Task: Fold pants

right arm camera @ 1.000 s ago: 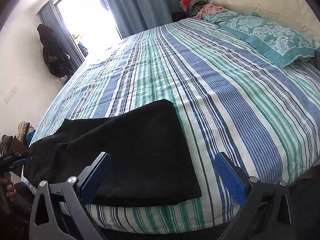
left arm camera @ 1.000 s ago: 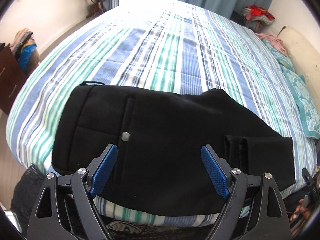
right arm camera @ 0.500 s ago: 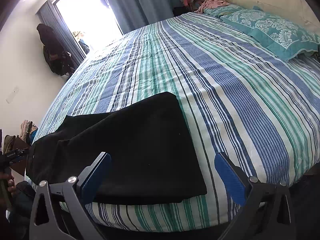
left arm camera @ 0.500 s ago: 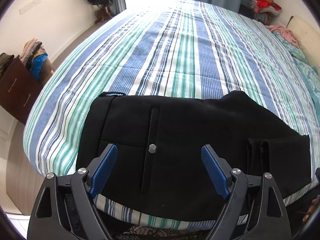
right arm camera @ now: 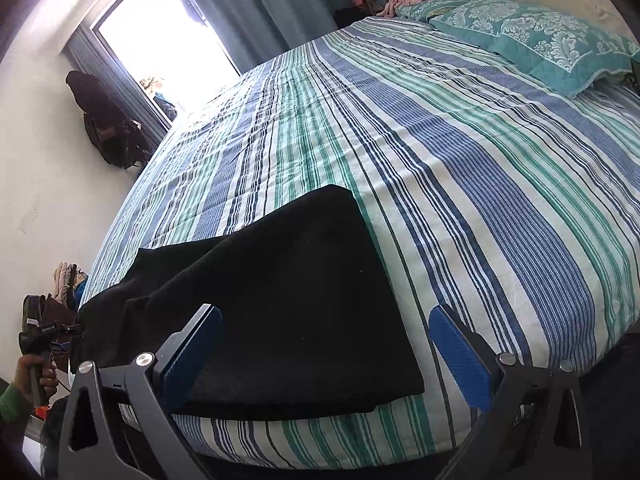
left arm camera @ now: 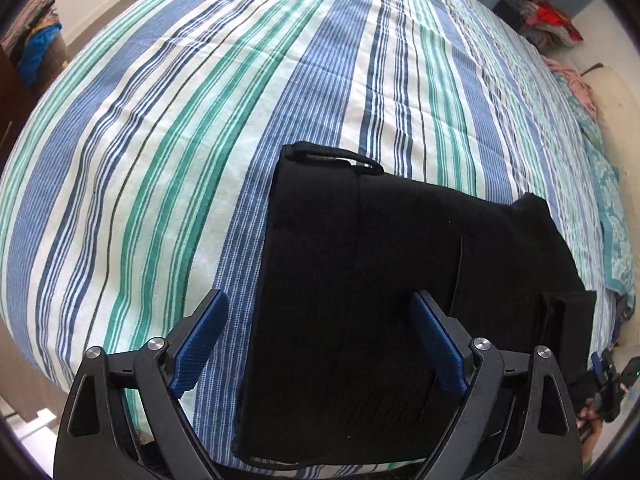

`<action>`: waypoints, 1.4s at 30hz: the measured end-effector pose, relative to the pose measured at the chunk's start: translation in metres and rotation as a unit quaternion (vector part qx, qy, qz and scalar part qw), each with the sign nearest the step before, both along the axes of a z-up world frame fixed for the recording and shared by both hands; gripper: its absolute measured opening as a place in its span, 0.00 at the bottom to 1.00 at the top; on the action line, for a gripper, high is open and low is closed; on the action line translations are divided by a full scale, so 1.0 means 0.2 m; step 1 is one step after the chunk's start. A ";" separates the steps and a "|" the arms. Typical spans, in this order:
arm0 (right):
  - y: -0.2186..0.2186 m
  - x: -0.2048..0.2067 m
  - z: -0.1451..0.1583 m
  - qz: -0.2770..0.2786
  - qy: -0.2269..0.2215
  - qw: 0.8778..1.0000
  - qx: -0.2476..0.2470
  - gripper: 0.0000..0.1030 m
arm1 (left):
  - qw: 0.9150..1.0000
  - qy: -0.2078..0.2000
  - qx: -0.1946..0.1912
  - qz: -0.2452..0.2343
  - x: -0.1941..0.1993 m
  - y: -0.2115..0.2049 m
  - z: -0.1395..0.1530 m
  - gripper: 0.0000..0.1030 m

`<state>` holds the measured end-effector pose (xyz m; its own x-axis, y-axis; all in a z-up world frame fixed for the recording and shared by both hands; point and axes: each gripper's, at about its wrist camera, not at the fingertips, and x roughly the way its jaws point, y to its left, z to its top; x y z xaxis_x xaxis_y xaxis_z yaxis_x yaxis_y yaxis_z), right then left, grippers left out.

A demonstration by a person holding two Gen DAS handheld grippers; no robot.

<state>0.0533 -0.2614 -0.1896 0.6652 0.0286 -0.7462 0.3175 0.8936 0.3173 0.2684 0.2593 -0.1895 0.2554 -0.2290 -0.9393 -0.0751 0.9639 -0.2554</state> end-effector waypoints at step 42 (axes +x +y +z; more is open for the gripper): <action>0.08 0.00 0.05 0.031 -0.008 0.997 -0.066 1.00 | 0.984 -0.002 -0.131 0.120 -0.13 0.05 0.15 0.23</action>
